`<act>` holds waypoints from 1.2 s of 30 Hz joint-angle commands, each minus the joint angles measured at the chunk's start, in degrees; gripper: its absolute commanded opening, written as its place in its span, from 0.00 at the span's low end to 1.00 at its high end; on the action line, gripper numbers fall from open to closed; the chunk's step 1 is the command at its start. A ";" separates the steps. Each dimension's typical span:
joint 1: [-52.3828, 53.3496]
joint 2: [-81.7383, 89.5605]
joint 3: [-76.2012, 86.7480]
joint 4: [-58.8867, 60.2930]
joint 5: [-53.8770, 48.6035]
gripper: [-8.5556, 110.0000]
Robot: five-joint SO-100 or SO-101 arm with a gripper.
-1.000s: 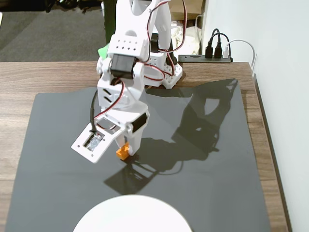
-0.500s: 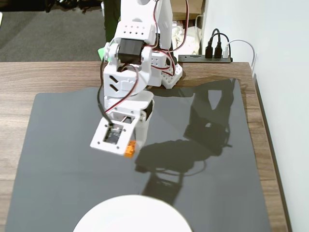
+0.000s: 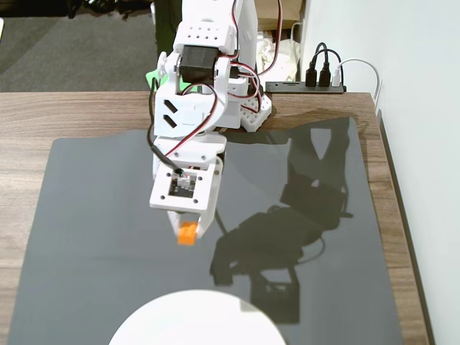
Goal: Grasp a lego block and put it on the plate.
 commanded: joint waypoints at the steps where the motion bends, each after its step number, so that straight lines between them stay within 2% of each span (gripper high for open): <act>1: -0.18 -1.05 -3.78 -5.27 -0.18 0.11; 5: -0.26 -4.48 -8.17 -9.14 1.41 0.12; 16: -1.32 -16.79 -24.79 -9.93 3.16 0.12; 27: -3.69 -30.67 -31.55 -9.23 8.17 0.12; 36: -5.54 -33.05 -34.10 -5.19 11.25 0.12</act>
